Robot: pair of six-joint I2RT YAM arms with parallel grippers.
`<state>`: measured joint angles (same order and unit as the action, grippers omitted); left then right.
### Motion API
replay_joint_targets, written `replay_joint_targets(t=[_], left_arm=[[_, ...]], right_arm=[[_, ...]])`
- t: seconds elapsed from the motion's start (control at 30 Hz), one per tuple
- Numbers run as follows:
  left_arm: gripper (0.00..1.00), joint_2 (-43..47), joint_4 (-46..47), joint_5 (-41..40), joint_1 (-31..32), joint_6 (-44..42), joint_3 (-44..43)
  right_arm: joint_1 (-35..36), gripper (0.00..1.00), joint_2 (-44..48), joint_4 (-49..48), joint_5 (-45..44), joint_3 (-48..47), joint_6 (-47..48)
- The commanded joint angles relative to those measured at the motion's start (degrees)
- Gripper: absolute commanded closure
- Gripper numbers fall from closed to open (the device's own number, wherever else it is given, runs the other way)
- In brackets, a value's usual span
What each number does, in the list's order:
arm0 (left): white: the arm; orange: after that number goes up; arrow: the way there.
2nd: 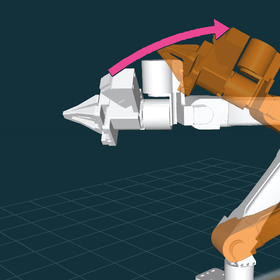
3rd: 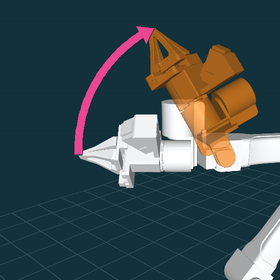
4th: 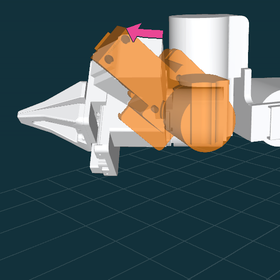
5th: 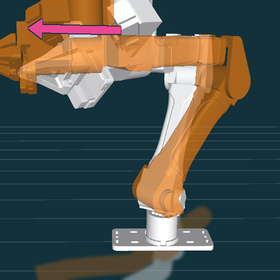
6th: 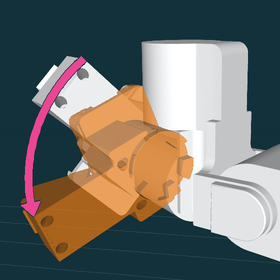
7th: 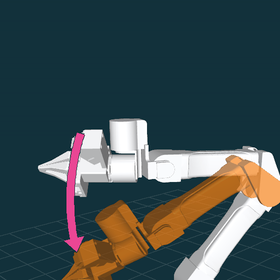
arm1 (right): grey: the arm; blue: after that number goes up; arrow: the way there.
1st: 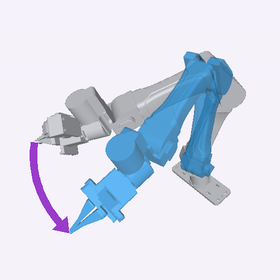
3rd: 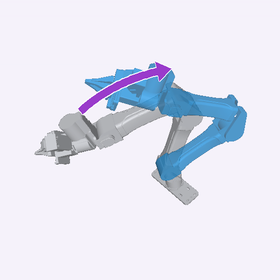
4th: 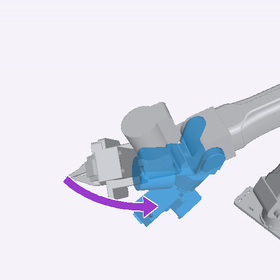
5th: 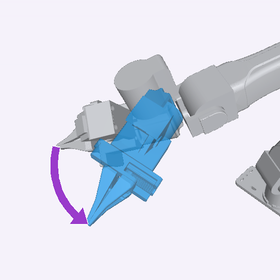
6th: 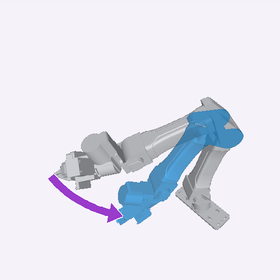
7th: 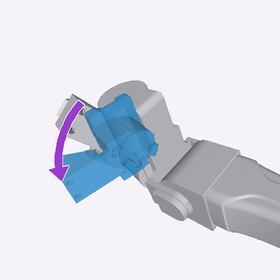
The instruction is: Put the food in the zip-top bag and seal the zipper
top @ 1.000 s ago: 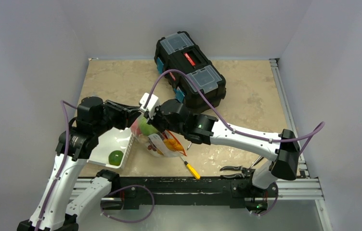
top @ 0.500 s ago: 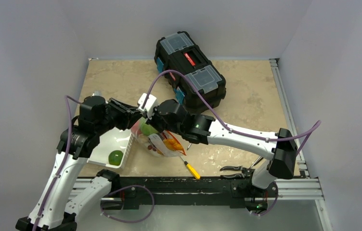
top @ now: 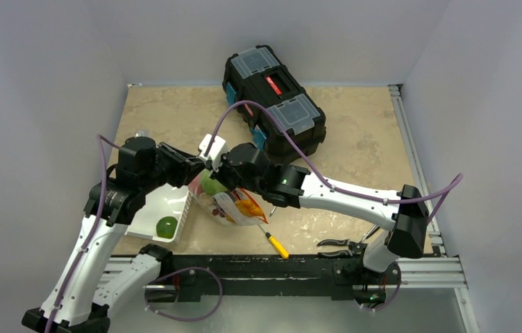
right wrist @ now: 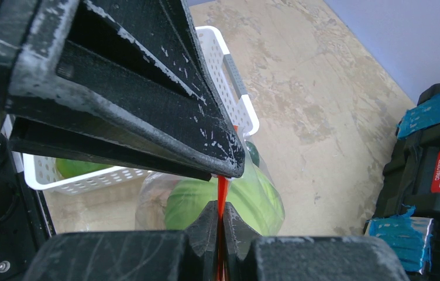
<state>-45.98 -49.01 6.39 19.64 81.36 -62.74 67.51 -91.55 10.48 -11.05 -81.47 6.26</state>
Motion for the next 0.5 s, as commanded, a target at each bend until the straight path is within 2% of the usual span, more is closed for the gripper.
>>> replay_joint_targets(t=[0.0,0.17,0.37,0.47], left_arm=[[0.76,-0.67,-0.81,-1.74,0.65,-2.16,-3.11],[0.83,-1.24,-1.35,-2.73,1.18,-2.87,-3.7],[0.97,-1.6,-1.54,-3.2,1.91,-3.94,-4.01],[0.98,-2.03,-1.78,-2.91,2.41,-4.92,-4.2]], right_arm=[[0.44,1.0,0.52,-3.49,-1.04,-3.49,0.59],[0.52,1.0,0.32,-3.41,-1.31,-3.72,0.92],[0.7,1.0,0.37,-4.17,-2.36,-3.04,1.44],[0.7,1.0,1.02,-6.45,-2.5,-1.61,2.58]])
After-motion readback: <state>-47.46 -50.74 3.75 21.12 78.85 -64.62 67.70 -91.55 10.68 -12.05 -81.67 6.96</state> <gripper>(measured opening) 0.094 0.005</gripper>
